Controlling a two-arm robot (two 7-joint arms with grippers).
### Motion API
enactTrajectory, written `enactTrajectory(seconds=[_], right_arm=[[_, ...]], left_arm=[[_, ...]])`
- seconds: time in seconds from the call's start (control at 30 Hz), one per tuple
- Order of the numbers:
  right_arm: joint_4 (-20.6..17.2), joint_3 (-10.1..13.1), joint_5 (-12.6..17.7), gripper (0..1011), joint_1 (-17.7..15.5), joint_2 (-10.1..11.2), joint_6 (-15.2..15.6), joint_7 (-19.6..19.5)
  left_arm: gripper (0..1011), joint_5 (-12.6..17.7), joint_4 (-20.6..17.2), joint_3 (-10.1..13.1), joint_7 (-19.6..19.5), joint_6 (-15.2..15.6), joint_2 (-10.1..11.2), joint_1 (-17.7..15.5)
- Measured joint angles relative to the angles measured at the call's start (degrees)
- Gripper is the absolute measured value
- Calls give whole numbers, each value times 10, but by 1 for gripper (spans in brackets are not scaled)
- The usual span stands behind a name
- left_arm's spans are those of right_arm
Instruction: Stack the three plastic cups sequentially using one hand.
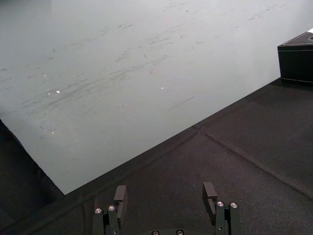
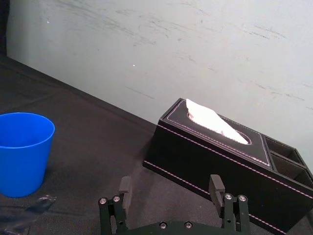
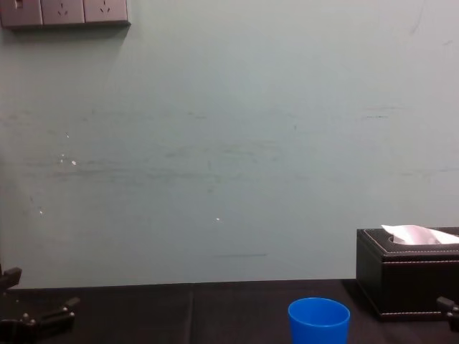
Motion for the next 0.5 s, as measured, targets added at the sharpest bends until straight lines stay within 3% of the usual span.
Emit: enactTrajectory(seconds=[0.5], right_arm=[[0,0,0,1000,0,0,0,0]], left_arm=[[1010,0,0,0,0,0,0,0]])
